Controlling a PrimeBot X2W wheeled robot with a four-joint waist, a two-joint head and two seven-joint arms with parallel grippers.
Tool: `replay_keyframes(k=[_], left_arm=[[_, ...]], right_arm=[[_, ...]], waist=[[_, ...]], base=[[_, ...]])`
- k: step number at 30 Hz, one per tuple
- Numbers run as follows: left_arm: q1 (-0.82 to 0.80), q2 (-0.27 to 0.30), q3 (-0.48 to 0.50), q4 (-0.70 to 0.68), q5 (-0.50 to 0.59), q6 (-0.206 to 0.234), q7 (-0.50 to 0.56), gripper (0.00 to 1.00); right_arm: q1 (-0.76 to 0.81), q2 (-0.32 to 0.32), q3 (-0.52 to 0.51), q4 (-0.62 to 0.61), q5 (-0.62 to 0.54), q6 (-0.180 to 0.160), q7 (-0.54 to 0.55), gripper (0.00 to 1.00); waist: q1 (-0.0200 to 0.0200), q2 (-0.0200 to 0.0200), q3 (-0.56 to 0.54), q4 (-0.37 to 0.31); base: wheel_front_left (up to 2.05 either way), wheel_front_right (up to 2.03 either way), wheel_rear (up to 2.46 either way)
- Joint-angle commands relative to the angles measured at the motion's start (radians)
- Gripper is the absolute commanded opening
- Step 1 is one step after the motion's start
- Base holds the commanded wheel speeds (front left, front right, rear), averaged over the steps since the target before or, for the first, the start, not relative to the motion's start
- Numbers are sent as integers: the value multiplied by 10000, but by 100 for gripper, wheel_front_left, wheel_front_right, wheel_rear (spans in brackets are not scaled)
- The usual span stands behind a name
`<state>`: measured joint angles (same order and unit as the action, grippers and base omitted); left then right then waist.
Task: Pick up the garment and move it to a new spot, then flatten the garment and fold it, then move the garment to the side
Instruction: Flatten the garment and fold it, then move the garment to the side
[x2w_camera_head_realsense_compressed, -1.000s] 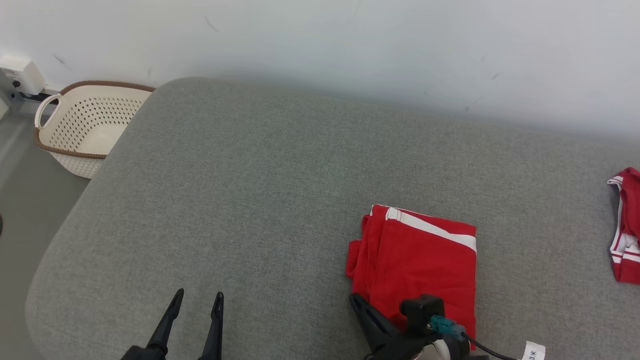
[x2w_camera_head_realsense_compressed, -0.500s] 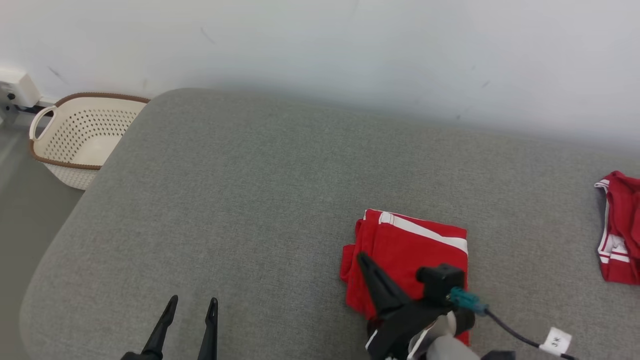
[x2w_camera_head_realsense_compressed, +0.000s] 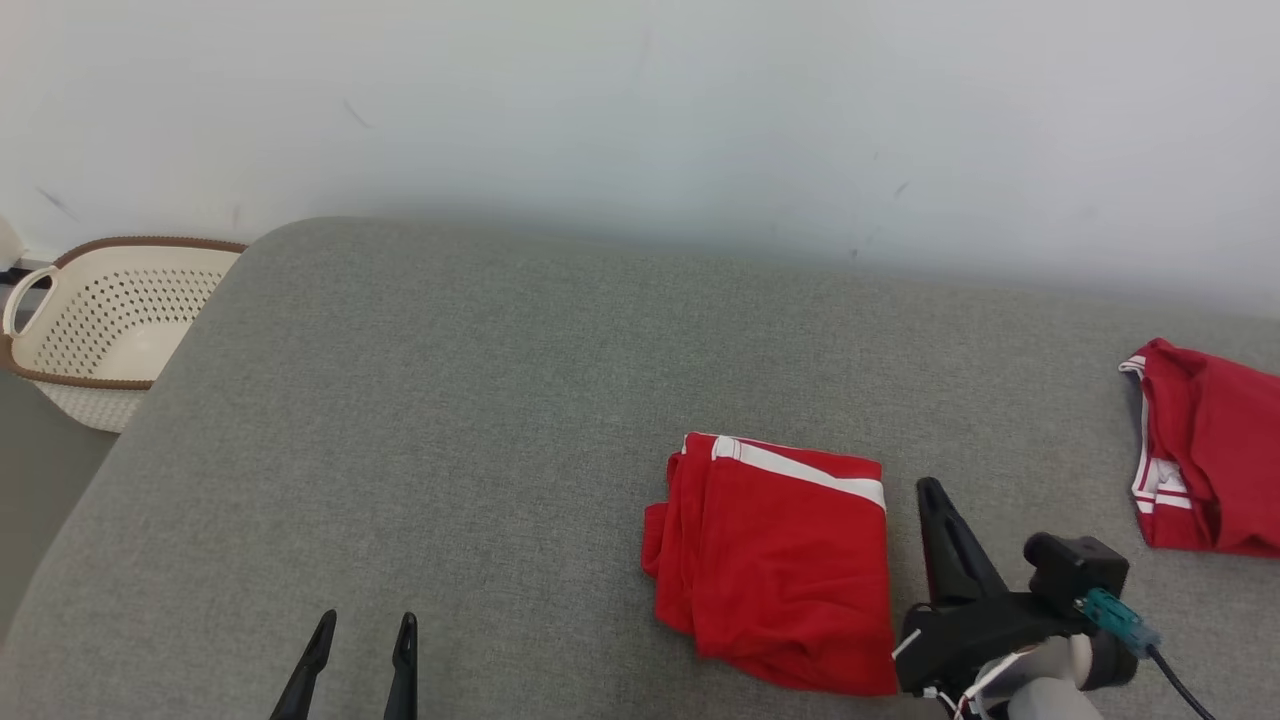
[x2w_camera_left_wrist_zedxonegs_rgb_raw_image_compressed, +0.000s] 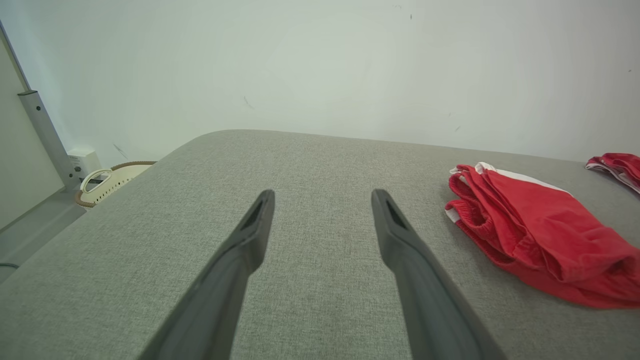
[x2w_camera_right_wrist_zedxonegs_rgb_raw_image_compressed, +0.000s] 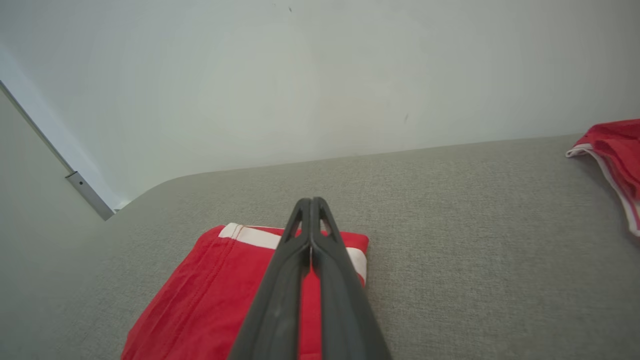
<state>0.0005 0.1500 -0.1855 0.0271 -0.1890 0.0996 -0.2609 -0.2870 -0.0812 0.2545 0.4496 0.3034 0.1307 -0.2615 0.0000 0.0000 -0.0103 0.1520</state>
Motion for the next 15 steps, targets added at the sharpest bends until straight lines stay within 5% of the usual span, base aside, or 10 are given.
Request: replay_keyframes(k=[1, 5, 7, 9, 10, 11, 15], left_arm=[[144, 43, 35, -37, -30, 45, -62, 100], [267, 45, 37, -116, -14, 65, -62, 100], [260, 58, 48, -138, -17, 69, -62, 100], [274, 71, 61, -166, -26, 76, -62, 100], [287, 72, 54, -165, -28, 59, -62, 100], [294, 73, 45, -165, -30, 55, -62, 100], [303, 77, -2, -153, -26, 42, -62, 100]], right_arm=[[207, -53, -185, -41, -112, 1, -42, 0], [603, -83, -853, -44, -314, 1, -6, 0], [718, -63, -995, -79, -334, 1, 25, 12], [806, -25, -1009, -47, -327, 1, 157, 43], [818, -14, -986, -55, -318, 1, 218, 82], [856, 6, -955, -33, -252, 1, 297, 100], [809, 65, -807, 131, 101, 1, 806, 100]], waist=[[0, 0, -58, -96], [0, 0, -96, -188], [0, 0, -105, -226], [0, 0, -110, -253], [0, 0, -113, -262], [0, 0, -118, -265], [0, 0, -137, -247]], base=[[0, 0, 0], [0, 0, 0], [0, 0, 0], [0, 0, 0], [0, 0, 0], [0, 0, 0], [0, 0, 0]])
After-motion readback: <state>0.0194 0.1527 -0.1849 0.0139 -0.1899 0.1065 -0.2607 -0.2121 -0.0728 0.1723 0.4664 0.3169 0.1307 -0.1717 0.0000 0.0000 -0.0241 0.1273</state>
